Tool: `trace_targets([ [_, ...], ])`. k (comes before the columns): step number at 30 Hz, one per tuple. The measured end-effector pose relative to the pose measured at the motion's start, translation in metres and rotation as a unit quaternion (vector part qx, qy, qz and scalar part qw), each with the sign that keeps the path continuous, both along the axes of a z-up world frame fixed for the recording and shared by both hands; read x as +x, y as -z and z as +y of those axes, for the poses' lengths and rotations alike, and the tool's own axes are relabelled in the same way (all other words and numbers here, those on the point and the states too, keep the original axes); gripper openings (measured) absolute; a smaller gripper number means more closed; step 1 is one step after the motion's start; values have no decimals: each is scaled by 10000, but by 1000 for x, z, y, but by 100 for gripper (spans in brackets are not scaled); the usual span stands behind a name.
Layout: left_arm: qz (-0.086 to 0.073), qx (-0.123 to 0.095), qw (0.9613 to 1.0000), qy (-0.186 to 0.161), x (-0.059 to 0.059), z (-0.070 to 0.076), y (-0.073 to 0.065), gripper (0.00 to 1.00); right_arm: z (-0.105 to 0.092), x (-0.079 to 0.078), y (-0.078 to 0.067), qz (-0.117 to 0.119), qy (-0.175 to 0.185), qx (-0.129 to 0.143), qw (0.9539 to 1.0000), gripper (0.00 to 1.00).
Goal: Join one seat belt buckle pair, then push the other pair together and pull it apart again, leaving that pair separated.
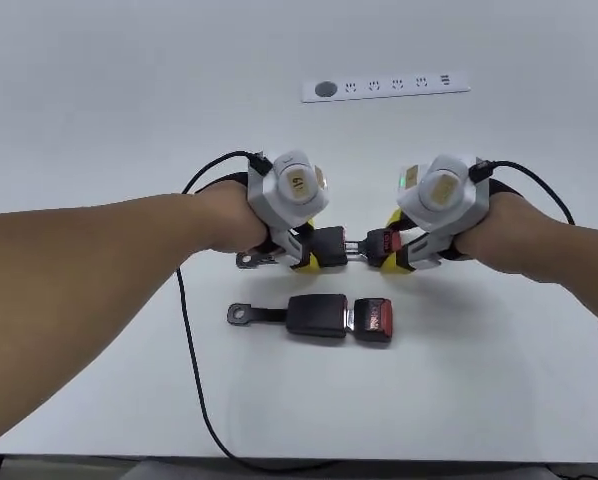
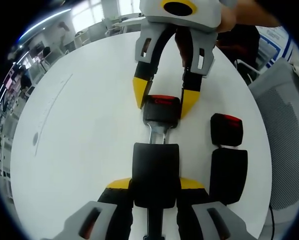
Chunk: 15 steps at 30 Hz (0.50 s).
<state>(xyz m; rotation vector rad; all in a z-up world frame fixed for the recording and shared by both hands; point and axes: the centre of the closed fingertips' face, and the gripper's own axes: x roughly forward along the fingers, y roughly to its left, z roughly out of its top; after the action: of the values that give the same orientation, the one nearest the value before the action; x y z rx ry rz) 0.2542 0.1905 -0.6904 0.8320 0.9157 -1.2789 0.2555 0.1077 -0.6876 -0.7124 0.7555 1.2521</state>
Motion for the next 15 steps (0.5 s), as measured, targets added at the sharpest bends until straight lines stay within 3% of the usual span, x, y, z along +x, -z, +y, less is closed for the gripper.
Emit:
trace_targets([
  [10,12,25,10000,-39,1,1,0,33,-62,-3,0,-38,215,-319,9993,34],
  [15,24,143,9999,-29,1,1,2,34,-92,-14,1,15,318,-522,9981,34],
])
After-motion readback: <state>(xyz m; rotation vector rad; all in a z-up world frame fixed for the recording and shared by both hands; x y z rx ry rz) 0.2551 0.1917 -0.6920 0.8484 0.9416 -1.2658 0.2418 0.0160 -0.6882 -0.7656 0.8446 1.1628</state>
